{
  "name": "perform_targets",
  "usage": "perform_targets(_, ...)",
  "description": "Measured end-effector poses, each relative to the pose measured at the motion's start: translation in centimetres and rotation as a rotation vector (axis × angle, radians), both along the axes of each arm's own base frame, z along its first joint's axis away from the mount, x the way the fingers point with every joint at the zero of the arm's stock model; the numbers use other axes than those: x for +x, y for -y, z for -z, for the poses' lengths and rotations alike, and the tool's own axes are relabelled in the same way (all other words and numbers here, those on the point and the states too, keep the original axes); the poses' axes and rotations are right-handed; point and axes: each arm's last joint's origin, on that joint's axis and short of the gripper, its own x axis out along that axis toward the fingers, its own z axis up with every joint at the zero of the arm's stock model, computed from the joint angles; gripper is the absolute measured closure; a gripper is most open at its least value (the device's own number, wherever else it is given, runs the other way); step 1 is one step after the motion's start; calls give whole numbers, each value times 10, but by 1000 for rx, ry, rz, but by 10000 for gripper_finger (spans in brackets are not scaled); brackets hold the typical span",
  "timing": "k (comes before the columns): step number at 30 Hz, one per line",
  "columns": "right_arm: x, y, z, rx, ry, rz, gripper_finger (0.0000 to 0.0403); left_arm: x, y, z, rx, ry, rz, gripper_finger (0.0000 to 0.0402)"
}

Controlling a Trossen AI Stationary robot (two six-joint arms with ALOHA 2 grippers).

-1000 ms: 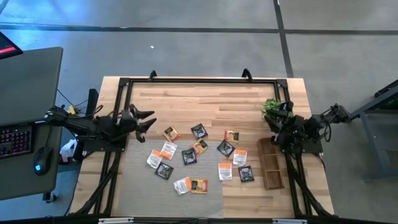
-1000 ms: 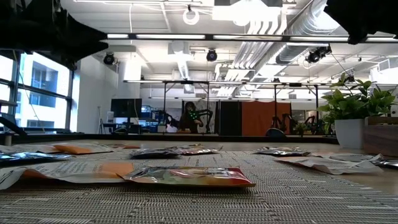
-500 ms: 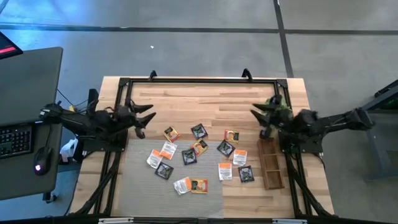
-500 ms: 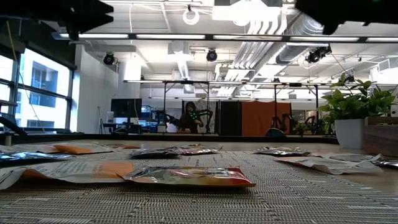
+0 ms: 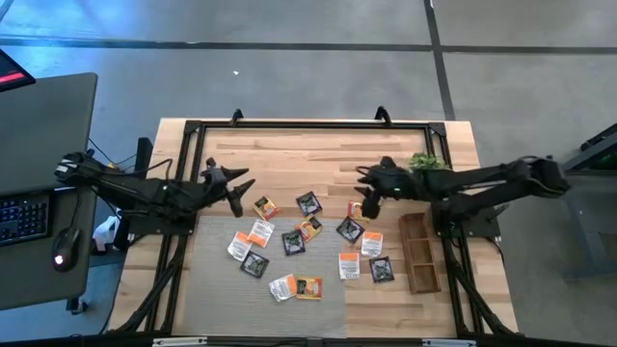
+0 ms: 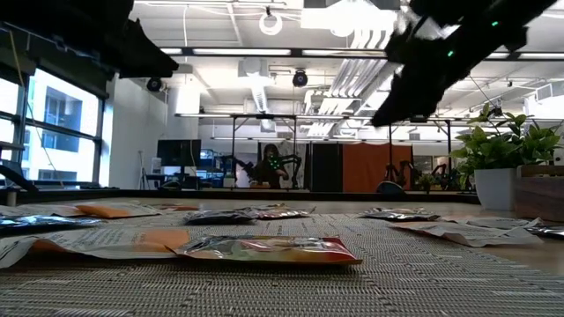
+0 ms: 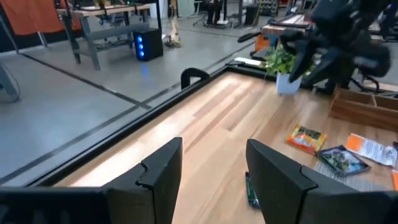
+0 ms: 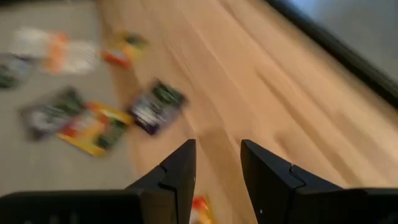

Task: Pick & Place Tea
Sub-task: Put the orange tea bag into the top section of the wooden organizer

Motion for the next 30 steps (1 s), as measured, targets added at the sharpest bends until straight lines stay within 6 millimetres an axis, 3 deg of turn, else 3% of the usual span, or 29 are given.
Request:
perform_targets(6,14,11,30,233,-191,166,279,2,1,2,-59,27,-11,225)
perform_targets(19,16,11,66,418,-335,359,279,2,1,2,-60,23,-3,225)
perform_targets(30,10,10,74,461,-416,429,279,1,1,5,-61,-4,-4,225)
